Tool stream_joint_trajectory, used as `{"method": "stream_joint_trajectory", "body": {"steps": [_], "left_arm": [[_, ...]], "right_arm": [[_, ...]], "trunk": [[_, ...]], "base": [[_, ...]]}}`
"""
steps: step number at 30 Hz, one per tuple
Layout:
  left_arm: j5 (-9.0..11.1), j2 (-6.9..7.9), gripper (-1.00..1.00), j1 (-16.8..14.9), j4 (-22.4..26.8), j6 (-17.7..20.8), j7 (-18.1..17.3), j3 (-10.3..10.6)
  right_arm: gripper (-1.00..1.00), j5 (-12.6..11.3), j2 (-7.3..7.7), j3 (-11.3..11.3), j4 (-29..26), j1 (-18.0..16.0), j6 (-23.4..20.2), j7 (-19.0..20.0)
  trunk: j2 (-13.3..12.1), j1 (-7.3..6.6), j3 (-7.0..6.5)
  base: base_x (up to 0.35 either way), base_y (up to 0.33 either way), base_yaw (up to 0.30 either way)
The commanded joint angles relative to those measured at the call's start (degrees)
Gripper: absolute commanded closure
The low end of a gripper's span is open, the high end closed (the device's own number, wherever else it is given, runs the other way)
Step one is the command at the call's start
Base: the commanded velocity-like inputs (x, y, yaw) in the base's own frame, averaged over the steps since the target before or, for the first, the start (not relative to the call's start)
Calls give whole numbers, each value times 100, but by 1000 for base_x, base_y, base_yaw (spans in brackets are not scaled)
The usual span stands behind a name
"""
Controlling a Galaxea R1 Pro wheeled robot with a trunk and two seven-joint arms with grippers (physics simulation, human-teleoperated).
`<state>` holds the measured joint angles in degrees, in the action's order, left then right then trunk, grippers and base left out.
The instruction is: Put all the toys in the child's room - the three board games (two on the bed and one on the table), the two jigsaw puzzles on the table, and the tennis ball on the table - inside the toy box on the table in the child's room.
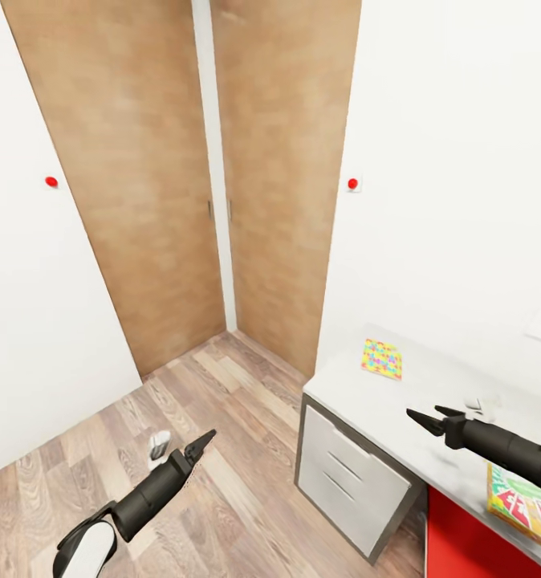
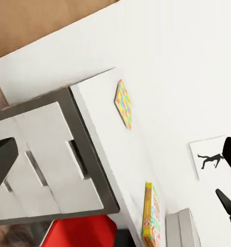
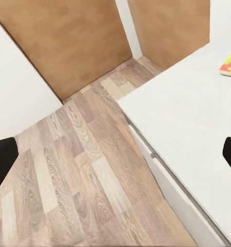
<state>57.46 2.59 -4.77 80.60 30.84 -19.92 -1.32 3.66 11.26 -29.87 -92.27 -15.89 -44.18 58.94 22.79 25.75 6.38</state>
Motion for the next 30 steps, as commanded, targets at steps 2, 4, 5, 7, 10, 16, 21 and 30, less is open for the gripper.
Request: {"method": "stream_joint_trajectory", "body": {"steps": [2,4,5,7,10,16,21,30], "left_arm": [[46,-3,-100,-6,-23,52,3,-111],[48,-6,-100,-5,-32,52,3,-166],[49,-11,-100,-3,-45,53,4,-219],[56,-18,-100,-1,-90,53,-8,-308],[67,-23,-100,0,-130,52,-22,-373],[83,-32,-100,2,-179,47,-37,-448],[89,-37,-100,2,-193,46,-42,-474],[99,-39,-100,12,-199,40,-51,-492]], "right_arm": [[-100,40,1,40,23,-16,-120,36],[-100,45,1,74,43,-24,-164,28],[-100,52,1,113,58,-33,-200,13],[-100,73,2,202,81,-50,-252,-36],[-100,89,3,286,96,-62,-289,-98],[-100,108,6,405,113,-75,-336,-195],[-100,114,4,444,118,-78,-352,-226],[-100,125,0,469,124,-81,-359,-248]], "trunk": [[13,3,17],[13,3,22],[13,3,24],[13,3,28],[13,3,35],[13,3,49],[13,3,60],[13,3,82]], "base": [[0,0,291],[0,0,291],[0,0,291],[0,0,291],[0,0,291],[0,0,291],[0,0,291],[0,0,291]]}}
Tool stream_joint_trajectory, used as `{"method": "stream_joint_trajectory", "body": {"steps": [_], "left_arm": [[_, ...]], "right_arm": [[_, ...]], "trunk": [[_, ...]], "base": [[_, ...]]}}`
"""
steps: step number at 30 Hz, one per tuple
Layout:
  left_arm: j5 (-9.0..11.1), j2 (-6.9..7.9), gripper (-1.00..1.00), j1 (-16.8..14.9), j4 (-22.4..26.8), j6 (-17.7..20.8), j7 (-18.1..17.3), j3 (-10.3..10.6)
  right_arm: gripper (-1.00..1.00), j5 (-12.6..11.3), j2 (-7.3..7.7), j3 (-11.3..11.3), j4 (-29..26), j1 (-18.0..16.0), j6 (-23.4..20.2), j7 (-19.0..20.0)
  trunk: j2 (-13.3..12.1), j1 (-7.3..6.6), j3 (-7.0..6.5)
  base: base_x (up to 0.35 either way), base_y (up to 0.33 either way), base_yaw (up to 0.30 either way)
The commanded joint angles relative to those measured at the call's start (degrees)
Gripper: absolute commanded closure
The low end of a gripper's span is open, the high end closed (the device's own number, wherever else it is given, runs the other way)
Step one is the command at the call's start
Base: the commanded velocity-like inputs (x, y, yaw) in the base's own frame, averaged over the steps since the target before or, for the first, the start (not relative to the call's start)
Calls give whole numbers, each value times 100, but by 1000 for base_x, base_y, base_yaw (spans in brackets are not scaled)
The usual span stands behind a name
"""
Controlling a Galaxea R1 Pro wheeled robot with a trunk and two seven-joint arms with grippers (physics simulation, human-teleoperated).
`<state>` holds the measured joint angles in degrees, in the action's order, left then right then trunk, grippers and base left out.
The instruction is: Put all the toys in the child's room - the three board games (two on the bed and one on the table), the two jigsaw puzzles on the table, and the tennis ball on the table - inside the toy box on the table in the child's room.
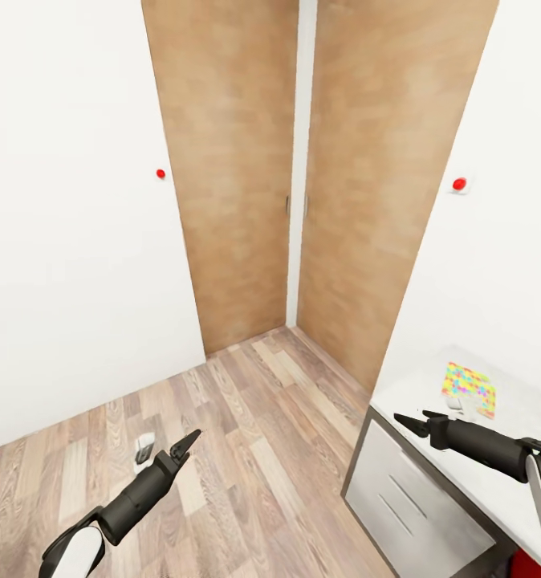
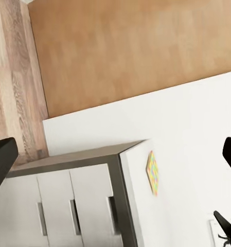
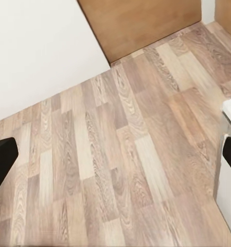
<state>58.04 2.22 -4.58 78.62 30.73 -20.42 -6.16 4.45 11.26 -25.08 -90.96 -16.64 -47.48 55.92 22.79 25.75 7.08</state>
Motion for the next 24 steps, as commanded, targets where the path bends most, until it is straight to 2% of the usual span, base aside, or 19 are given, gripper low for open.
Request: {"method": "stream_joint_trajectory", "body": {"steps": [1,24], "left_arm": [[42,-2,-100,-3,1,49,-2,-9],[74,0,-100,27,25,38,-129,-10]], "right_arm": [[-100,46,0,-9,-7,-6,-30,52],[-100,48,2,-6,37,-25,-33,-13]], "trunk": [[13,3,15],[13,3,80]], "base": [[0,0,291],[0,4,291]]}}
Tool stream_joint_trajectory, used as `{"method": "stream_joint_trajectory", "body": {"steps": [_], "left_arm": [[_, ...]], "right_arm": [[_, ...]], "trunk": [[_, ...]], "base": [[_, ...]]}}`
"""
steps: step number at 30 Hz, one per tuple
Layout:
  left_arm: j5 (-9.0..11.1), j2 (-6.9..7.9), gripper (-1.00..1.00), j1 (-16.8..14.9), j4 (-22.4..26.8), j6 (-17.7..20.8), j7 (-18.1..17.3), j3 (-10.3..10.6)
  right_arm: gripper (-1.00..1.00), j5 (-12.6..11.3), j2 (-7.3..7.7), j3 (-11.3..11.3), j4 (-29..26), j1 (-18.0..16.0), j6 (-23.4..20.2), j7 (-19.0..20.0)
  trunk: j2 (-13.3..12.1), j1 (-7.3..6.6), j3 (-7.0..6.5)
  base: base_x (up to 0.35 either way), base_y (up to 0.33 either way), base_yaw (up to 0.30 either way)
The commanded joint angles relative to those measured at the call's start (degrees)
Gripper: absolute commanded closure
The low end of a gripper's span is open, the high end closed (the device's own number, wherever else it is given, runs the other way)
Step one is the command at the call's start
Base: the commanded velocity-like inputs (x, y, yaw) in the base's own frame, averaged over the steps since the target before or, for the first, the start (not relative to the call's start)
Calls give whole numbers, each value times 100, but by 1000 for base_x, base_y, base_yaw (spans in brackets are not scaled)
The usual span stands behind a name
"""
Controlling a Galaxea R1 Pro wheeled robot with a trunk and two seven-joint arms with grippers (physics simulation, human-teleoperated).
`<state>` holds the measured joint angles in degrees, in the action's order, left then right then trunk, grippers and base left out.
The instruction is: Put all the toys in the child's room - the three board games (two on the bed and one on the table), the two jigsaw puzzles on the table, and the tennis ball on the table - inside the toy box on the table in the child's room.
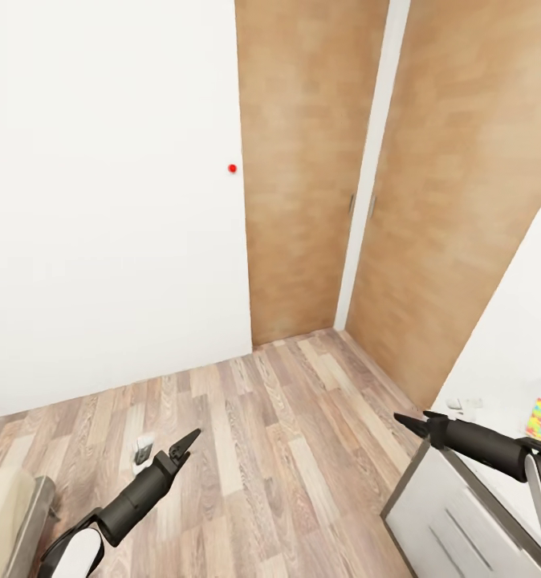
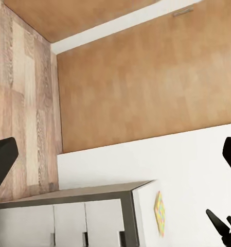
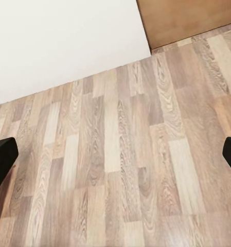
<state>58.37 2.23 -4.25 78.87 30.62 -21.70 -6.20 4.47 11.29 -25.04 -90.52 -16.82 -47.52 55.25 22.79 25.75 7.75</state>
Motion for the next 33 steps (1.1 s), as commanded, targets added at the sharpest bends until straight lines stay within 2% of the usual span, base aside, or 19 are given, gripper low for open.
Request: {"method": "stream_joint_trajectory", "body": {"steps": [1,21,33], "left_arm": [[41,-1,-100,-6,-1,49,-2,-7],[39,22,-100,0,38,49,-81,-4],[35,16,-100,3,41,42,-111,-4]], "right_arm": [[-100,46,0,-10,-7,-6,-29,54],[-100,60,-4,-8,8,-20,-88,22],[-100,62,-7,-5,8,-17,-90,21]], "trunk": [[12,3,15],[12,3,75],[12,3,112]], "base": [[0,53,290],[0,209,289],[0,73,289]]}}
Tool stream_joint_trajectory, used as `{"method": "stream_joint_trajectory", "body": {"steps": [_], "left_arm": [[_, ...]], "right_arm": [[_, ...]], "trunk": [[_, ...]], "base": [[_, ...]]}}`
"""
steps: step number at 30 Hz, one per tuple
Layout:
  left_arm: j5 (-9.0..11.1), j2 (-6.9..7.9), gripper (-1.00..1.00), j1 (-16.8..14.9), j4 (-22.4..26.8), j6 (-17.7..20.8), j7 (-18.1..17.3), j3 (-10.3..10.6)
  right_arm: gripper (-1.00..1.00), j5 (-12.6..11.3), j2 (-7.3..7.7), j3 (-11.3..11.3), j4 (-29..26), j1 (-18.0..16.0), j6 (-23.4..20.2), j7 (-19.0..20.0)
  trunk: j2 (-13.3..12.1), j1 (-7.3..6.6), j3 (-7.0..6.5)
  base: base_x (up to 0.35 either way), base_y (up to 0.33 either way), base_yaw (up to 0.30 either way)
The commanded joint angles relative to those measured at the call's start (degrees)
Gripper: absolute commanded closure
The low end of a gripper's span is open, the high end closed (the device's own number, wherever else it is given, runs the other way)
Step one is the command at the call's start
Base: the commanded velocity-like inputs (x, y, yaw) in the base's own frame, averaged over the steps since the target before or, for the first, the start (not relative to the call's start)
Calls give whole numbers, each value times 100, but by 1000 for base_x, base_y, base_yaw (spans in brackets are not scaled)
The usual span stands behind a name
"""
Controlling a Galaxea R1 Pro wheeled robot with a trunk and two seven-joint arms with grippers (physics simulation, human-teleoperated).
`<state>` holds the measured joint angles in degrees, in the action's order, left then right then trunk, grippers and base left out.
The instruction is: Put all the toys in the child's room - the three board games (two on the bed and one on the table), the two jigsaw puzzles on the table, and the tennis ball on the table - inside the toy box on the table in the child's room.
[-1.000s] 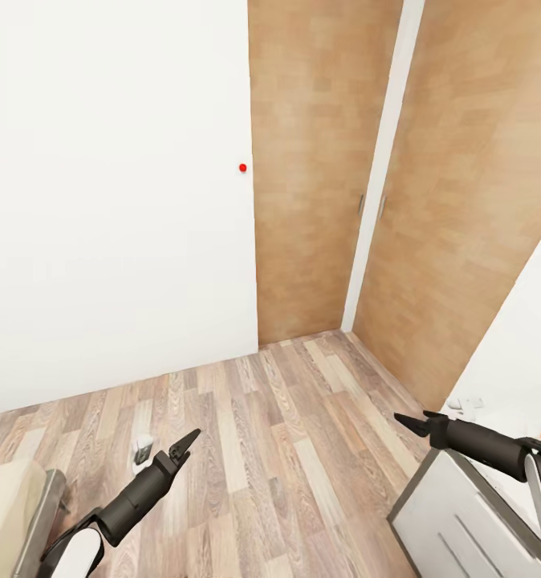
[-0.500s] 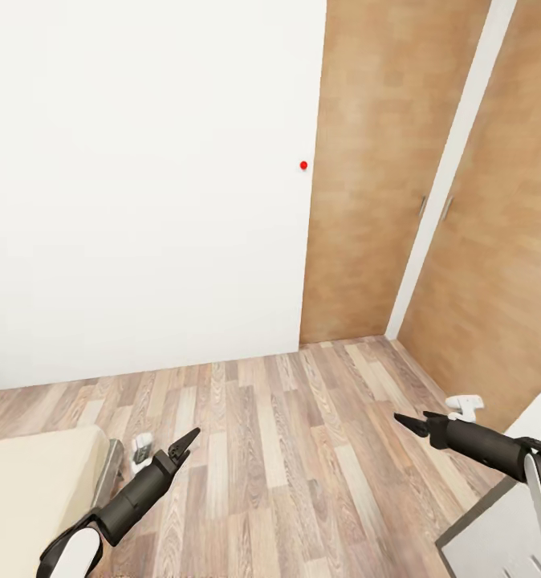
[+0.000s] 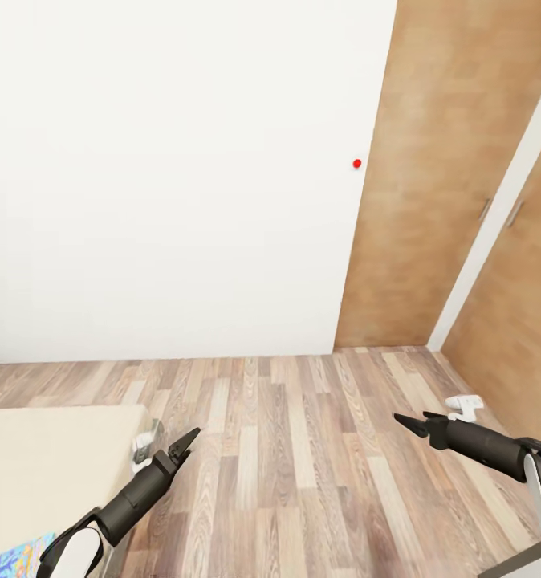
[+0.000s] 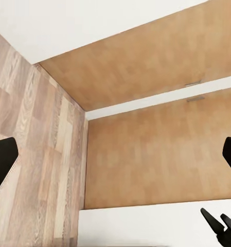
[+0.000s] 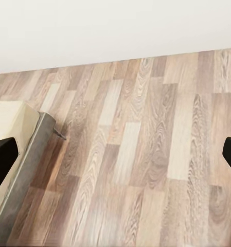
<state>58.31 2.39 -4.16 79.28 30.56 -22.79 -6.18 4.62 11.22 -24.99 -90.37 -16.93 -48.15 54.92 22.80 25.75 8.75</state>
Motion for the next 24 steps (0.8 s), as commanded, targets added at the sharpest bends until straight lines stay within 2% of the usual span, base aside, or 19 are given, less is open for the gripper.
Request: {"method": "stream_joint_trajectory", "body": {"steps": [1,24], "left_arm": [[41,-1,-100,-6,0,48,-2,-6],[59,3,-100,-1,9,64,-265,-13]], "right_arm": [[-100,48,0,-11,-7,-5,-27,54],[-100,56,3,-15,7,-11,-28,41]], "trunk": [[12,3,15],[12,3,84]], "base": [[0,21,289],[0,4,289]]}}
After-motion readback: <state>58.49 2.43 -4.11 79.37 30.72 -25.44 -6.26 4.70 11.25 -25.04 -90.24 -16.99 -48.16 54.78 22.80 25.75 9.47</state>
